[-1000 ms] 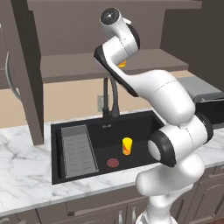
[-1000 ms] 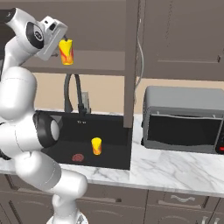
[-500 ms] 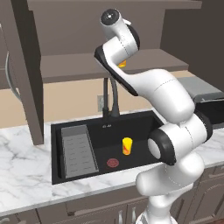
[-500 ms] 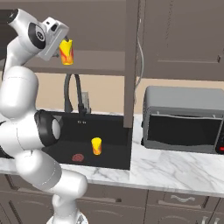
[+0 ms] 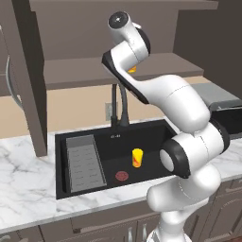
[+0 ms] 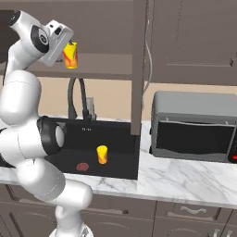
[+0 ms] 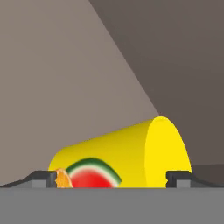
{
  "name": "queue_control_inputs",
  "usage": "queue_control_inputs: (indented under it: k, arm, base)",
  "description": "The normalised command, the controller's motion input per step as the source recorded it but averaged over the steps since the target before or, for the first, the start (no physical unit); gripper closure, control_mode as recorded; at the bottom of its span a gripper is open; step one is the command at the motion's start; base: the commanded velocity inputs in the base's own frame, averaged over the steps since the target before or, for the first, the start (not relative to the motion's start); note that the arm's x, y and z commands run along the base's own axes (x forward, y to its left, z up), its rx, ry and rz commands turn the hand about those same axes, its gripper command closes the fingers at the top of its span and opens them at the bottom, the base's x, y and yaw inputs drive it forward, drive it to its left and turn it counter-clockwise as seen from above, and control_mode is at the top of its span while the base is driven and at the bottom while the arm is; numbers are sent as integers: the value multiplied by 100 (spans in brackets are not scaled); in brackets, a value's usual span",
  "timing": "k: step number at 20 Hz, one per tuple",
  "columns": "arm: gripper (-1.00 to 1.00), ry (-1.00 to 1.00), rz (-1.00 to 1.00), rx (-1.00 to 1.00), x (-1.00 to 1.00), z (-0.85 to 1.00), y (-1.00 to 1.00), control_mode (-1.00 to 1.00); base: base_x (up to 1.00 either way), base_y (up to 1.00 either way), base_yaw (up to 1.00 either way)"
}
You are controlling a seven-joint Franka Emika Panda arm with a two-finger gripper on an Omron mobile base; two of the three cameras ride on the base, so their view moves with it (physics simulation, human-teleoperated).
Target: Open the cabinet directly in front. Then move the beer and the cup to the dining counter with the candle on it.
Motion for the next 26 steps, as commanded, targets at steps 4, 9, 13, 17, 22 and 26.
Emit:
queue_control_inputs:
  k: [4, 9, 13, 17, 22, 26]
  arm:
    - [-100, 2, 0, 0, 0, -14, 0, -100]
    - [-100, 2, 0, 0, 0, -11, 0, -100]
    - [-100, 2, 0, 0, -1, -16, 0, -100]
    - [100, 7, 0, 0, 0, -33, 0, -100]
    - [100, 0, 0, 0, 0, -11, 0, -100]
    - [100, 2, 0, 0, 0, -3, 0, -100]
  base:
    - [0, 0, 0]
    - [0, 0, 0]
    - [0, 0, 0]
    - [0, 0, 0]
    - [0, 0, 0]
    - [0, 0, 0]
